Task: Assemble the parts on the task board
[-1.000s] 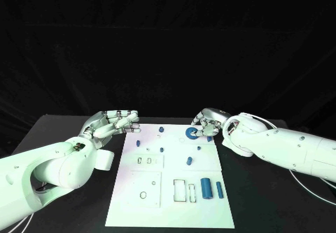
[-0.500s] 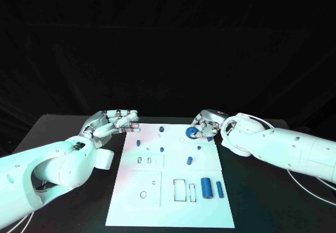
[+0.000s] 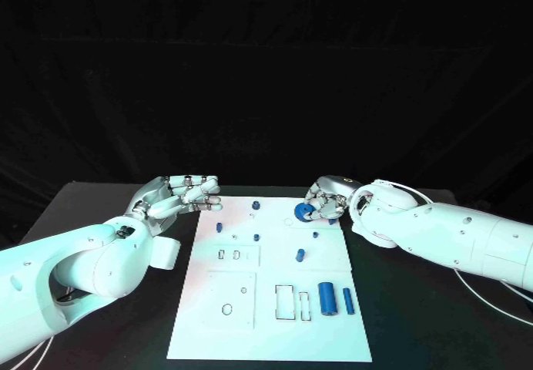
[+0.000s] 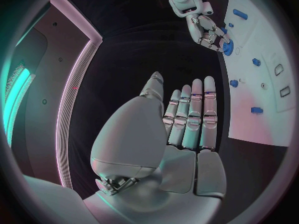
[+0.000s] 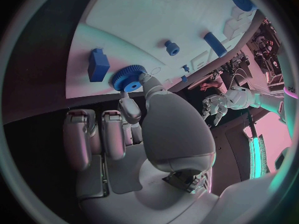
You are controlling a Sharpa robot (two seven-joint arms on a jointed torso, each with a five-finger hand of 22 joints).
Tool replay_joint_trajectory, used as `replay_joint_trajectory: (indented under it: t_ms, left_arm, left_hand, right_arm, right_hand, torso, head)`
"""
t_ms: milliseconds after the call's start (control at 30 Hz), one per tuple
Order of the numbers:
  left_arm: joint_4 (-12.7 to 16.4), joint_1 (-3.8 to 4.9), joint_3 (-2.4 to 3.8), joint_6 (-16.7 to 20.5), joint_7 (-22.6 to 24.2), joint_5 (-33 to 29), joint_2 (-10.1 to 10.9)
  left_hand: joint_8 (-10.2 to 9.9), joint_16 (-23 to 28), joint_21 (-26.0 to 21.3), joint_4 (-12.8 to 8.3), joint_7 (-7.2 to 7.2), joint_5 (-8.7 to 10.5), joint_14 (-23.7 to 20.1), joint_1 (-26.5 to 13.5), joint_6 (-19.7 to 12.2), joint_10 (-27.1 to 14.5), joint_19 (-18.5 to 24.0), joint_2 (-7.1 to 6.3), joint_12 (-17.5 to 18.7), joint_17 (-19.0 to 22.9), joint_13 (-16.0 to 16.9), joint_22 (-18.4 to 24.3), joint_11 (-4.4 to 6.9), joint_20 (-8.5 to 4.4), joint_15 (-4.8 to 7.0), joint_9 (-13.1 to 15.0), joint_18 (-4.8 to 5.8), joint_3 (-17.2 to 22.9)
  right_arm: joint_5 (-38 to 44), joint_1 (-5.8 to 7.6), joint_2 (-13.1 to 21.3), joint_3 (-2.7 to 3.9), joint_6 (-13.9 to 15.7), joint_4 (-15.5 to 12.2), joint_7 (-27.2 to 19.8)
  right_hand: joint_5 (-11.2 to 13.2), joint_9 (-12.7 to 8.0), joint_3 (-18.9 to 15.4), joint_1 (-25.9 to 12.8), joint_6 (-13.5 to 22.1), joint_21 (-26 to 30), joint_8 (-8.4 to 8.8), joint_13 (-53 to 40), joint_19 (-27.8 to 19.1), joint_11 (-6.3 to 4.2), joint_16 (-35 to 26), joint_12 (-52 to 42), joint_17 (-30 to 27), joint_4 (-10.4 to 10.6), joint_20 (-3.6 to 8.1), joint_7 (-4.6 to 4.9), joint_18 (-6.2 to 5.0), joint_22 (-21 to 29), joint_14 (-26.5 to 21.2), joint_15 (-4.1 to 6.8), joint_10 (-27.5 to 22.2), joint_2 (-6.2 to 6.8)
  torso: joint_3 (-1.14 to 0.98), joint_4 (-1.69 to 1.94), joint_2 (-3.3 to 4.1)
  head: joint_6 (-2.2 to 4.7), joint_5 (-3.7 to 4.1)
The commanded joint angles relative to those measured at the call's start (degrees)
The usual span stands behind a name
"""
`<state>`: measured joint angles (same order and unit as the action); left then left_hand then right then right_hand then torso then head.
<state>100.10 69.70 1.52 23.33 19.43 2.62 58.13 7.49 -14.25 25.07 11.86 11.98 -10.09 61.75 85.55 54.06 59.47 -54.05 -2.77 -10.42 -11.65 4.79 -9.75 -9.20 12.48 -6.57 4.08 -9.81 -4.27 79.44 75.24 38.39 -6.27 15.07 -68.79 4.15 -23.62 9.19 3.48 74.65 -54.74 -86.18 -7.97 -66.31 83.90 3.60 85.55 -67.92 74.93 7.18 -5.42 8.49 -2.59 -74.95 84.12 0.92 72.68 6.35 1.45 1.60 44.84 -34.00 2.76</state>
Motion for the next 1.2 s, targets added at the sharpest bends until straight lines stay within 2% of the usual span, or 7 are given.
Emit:
replay_joint_trajectory:
  t_ms: [33,267,633,733,833,1100,1200]
  left_arm:
    - [0.1,0.08,0.05,-1.0,0.0,-0.1,-0.1]
    - [0.1,0.08,0.05,-1.0,-0.1,-0.1,-0.1]
    - [0.1,0.08,0.05,-1.1,-0.2,-0.1,-0.1]
    - [0.1,0.08,0.05,-1.1,-0.2,-0.1,-0.1]
    - [0.0,0.08,0.05,-1.1,-0.2,-0.1,-0.1]
    - [-0.1,0.07,0.05,-1.1,-0.2,-0.1,-0.1]
    - [-0.1,0.07,0.05,-1.0,-0.1,-0.1,-0.2]
  left_hand:
    - [-0.2,0.4,-0.4,0.0,0.32,0.12,-0.5,-0.2,-0.2,-0.3,0.5,0.66,0.2,-0.1,0.1,0.1,0.01,-0.09,0.02,0.0,-0.46,-0.3]
    - [-0.2,0.4,-0.4,0.0,0.32,0.12,-0.5,-0.2,-0.2,-0.3,0.5,0.66,0.2,-0.1,0.1,0.1,0.01,-0.09,0.02,0.0,-0.46,-0.3]
    - [-0.2,0.4,-0.4,0.0,0.33,0.11,-0.5,-0.1,-0.2,-0.3,0.5,0.73,0.3,-0.1,0.1,0.1,0.0,-0.08,0.02,0.0,-0.48,-0.3]
    - [-0.3,0.4,-0.4,0.0,0.34,0.1,-0.5,-0.1,-0.2,-0.3,0.6,0.76,0.3,-0.1,0.1,0.1,-0.01,-0.07,0.02,0.0,-0.48,-0.3]
    - [-0.3,0.4,-0.4,0.0,0.35,0.09,-0.5,-0.1,-0.2,-0.4,0.6,0.84,0.3,-0.1,0.1,0.1,-0.01,-0.06,0.02,0.0,-0.49,-0.3]
    - [-0.3,0.4,-0.4,0.0,0.35,0.08,-0.4,0.0,-0.2,-0.4,0.6,0.92,0.3,-0.2,0.1,0.1,-0.02,-0.05,0.02,0.0,-0.51,-0.2]
    - [-0.3,0.4,-0.4,-0.1,0.35,0.06,-0.4,0.3,-0.2,-0.4,0.6,1.07,0.3,-0.3,0.1,0.1,-0.01,-0.03,0.04,0.0,-0.55,-0.2]
  right_arm:
    - [1.2,-0.03,0.0,-0.02,-1.7,0.2,0.6]
    - [1.5,-0.03,-0.4,-0.05,-2.4,0.4,1.0]
    - [7.3,-0.19,-0.8,-0.1,-1.2,-0.1,2.9]
    - [8.1,-0.23,-0.8,-0.1,-0.6,-0.4,3.2]
    - [8.0,-0.27,-0.8,-0.1,0.4,-0.7,3.3]
    - [8.1,-0.22,-0.3,0.01,3.5,-4.0,3.5]
    - [8.4,-0.08,-0.4,0.14,5.3,-5.7,3.6]
  right_hand:
    - [-0.3,0.1,-0.4,0.7,-0.1,0.3,-0.27,-0.2,1.4,0.02,0.3,-0.4,7.3,0.1,-0.4,-0.05,0.95,-9.2,4.1,-0.44,0.1,0.11]
    - [-0.4,0.2,-0.3,1.0,-0.3,0.2,-0.51,-0.6,1.5,-0.04,0.4,-0.8,7.4,0.0,-0.4,-0.12,0.98,-9.3,4.1,-0.4,0.3,-0.1]
    - [0.7,0.9,-0.6,1.9,-2.6,-0.6,-2.12,-2.5,2.4,-0.58,0.8,-2.7,8.2,-0.3,-0.11,-0.77,1.3,-10.6,4.3,0.0,1.7,-0.14]
    - [0.7,1.1,-0.5,2.0,-3.4,-1.0,-2.63,-2.9,2.9,-0.87,0.9,-3.2,8.5,-0.2,0.05,-1.11,1.46,-11.2,4.4,0.21,2.2,-0.43]
    - [1.3,1.3,0.2,2.6,-4.3,-1.1,-3.11,-3.3,3.1,-1.27,1.0,-3.6,8.6,-0.2,0.32,-1.53,1.52,-11.4,4.4,0.55,2.6,-1.38]
    - [0.7,1.3,1.6,3.5,-4.8,-1.4,-3.25,-3.2,3.4,-1.62,1.1,-3.3,8.8,-0.2,0.7,-1.86,1.62,-11.8,4.4,0.89,2.6,-2.05]
    - [1.8,1.2,2.4,3.8,-4.8,-1.7,-3.15,-3.0,3.7,-1.64,1.2,-3.1,9.1,-0.2,0.82,-1.87,1.75,-12.2,4.5,0.96,2.5,-2.06]
  torso:
    - [0.01,-0.01,0.0]
    - [0.0,-0.11,0.05]
    - [-0.01,0.07,-0.01]
    - [-0.03,0.05,0.01]
    - [-0.02,0.06,0.0]
    - [-0.02,0.03,0.02]
    - [-0.04,0.13,0.02]
  head:
    - [-0.05,-0.11]
    - [-0.01,-0.06]
    - [-0.1,0.04]
    - [-0.06,-0.03]
    - [0.03,-0.06]
    - [0.39,-0.45]
    - [0.47,-0.4]
